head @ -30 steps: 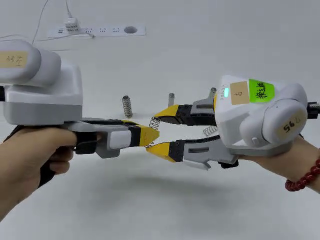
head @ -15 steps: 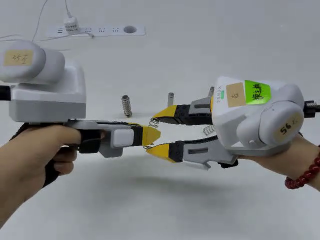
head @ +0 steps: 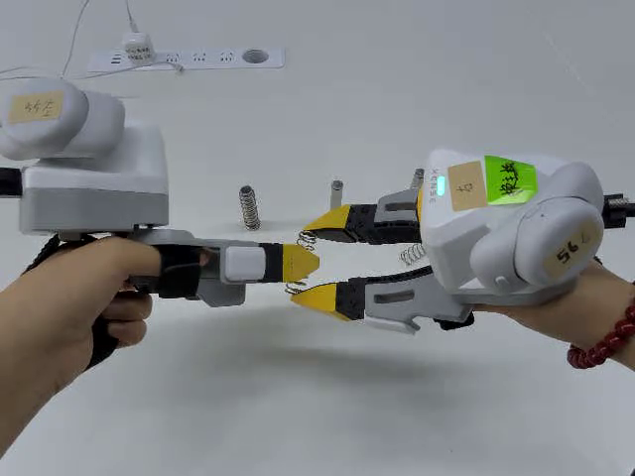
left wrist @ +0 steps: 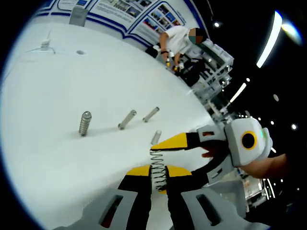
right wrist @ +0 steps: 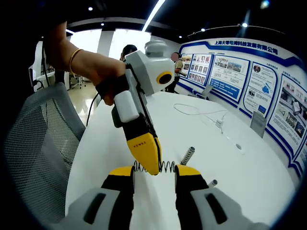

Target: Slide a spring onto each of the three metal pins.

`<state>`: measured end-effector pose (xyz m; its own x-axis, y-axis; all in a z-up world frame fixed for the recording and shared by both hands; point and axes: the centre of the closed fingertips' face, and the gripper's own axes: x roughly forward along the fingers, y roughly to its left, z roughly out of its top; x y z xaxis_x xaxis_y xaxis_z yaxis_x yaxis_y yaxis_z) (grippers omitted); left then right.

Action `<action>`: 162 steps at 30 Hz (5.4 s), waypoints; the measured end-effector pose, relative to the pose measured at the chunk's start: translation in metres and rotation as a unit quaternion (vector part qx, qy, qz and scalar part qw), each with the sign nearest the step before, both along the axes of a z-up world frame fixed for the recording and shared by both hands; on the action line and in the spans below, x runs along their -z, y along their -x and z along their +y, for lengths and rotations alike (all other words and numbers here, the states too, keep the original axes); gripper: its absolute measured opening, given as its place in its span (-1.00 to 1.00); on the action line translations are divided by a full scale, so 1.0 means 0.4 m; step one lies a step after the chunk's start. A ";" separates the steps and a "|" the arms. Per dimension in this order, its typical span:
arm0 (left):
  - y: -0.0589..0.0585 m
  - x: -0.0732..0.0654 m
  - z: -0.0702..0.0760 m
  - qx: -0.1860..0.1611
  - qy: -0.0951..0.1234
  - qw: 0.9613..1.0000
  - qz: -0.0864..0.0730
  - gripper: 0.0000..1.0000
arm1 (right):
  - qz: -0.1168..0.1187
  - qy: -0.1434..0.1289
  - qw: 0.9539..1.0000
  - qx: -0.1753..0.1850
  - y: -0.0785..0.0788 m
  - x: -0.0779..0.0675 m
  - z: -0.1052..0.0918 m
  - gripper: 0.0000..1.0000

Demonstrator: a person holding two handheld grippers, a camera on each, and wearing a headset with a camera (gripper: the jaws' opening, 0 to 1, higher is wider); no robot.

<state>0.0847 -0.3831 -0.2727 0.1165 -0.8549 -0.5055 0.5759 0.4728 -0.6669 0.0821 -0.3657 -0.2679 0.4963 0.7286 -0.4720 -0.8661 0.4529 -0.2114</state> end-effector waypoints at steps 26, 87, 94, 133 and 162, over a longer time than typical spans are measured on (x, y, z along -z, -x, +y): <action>-0.077 -0.037 0.013 -0.067 0.023 0.991 -0.112 -0.80 | 0.051 -0.052 0.992 0.106 -0.017 -0.004 -0.097 -0.16; -0.247 -0.057 -0.175 -0.060 0.020 0.888 -0.456 -0.79 | 0.107 -0.130 0.952 0.257 -0.041 0.018 -0.283 -0.01; -0.249 -0.047 -0.180 -0.059 0.015 0.884 -0.463 -0.79 | 0.111 -0.135 0.949 0.263 -0.044 0.020 -0.285 -0.02; -0.245 -0.015 -0.174 -0.071 0.003 0.878 -0.473 -0.79 | 0.115 -0.145 0.944 0.273 -0.052 0.019 -0.286 -0.05; -0.233 0.053 -0.156 -0.060 -0.027 0.896 -0.440 -0.79 | 0.113 -0.147 0.943 0.277 -0.054 0.014 -0.285 -0.06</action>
